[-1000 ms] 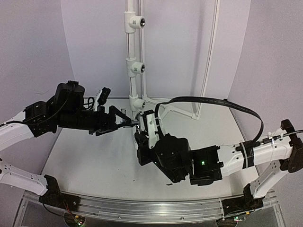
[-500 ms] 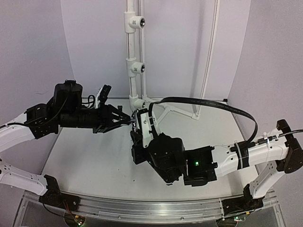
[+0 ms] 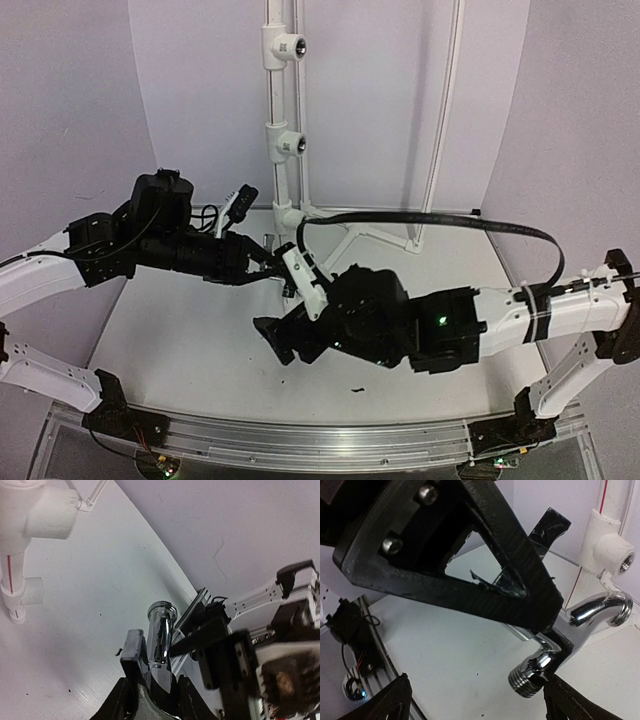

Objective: Install the water faucets

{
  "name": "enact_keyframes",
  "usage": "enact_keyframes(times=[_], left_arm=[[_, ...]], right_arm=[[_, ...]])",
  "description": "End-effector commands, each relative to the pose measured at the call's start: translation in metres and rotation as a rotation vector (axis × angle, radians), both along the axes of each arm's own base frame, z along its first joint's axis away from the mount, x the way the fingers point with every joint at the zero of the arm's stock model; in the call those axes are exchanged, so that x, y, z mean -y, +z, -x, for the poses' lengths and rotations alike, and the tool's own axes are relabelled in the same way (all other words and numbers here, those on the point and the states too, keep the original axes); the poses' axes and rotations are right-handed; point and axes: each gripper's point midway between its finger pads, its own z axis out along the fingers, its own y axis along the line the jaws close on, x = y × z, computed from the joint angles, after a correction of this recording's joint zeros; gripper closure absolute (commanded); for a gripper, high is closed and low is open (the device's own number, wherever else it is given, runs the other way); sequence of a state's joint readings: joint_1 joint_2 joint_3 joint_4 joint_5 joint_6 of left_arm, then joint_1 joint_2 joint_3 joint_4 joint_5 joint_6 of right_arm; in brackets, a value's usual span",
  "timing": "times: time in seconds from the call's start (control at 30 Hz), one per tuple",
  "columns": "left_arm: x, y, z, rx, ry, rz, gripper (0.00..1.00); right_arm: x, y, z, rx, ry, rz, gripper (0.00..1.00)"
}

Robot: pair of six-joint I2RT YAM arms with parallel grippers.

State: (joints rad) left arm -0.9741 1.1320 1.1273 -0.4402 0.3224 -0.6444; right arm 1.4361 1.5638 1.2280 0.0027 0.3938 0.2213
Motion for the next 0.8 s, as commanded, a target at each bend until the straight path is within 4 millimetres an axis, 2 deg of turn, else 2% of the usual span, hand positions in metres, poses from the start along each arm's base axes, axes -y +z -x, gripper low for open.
enact_keyframes(times=[0.0,0.13,0.23,0.37,0.43,0.63,0.77], left_arm=[[0.006,0.025,0.037,0.163,-0.307,0.012,1.0],[0.004,0.02,0.055,0.195,-0.436,0.003,1.0],[0.006,0.025,0.064,0.2,-0.499,0.03,1.0],[0.012,0.027,0.069,0.173,-0.553,0.049,1.0],[0.013,0.025,0.071,0.16,-0.57,0.05,1.0],[0.014,0.022,0.076,0.142,-0.601,0.058,1.0],[0.013,0.02,0.078,0.131,-0.618,0.06,1.0]], right_arm=[[0.04,0.024,0.027,-0.185,0.323,0.028,0.07],[0.068,0.041,0.034,-0.268,0.455,0.001,0.08],[0.074,0.052,0.031,-0.293,0.481,0.005,0.09],[0.061,0.058,0.05,-0.351,0.621,0.014,0.19],[0.051,0.055,0.055,-0.382,0.669,0.029,0.24],[0.035,0.043,0.054,-0.424,0.722,0.088,0.39],[0.028,0.043,0.052,-0.423,0.744,0.09,0.49]])
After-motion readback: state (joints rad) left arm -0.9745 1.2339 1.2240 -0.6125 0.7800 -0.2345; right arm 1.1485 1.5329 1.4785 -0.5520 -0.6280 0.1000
